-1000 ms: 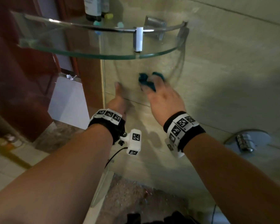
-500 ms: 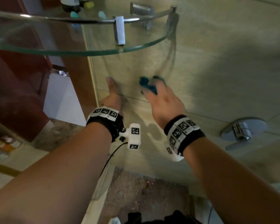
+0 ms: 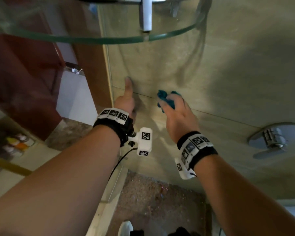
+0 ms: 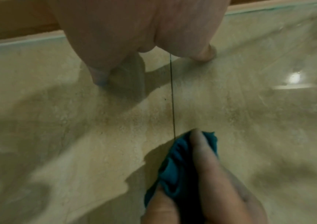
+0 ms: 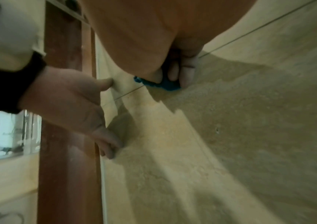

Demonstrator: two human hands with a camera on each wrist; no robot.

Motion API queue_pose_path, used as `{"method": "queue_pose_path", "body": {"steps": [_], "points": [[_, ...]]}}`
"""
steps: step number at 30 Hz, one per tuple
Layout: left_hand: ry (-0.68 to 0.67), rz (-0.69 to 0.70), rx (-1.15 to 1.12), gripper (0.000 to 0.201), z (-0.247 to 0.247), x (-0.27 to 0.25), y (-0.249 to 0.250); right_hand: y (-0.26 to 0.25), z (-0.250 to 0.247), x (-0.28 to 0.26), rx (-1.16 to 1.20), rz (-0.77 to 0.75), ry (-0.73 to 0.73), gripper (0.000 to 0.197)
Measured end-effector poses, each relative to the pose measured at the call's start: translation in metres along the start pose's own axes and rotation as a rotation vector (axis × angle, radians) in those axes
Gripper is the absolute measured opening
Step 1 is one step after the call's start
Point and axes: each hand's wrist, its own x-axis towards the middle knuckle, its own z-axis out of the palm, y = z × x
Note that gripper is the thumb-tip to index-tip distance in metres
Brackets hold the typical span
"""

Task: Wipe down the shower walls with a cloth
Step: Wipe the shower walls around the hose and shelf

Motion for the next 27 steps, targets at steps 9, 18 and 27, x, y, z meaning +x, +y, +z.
{"method": "queue_pose_path", "body": {"steps": [9,18,27], "points": [[0.082,-0.084,-0.137,0.099,-0.035,-0.008,-0.037,-0.025,0.007,0.006,0.184,-0.021,-0.136,0.061],[-0.205,0.09,-0.306,0.03,-0.042,-0.014,-0.05,-0.057,0.021,0.02,0.658,0.231,-0.446,0.068],[-0.129,0.11,-0.324,0.013,-0.03,-0.003,-0.047,-0.054,0.005,0.023,0.85,0.319,-0.456,0.069]]}}
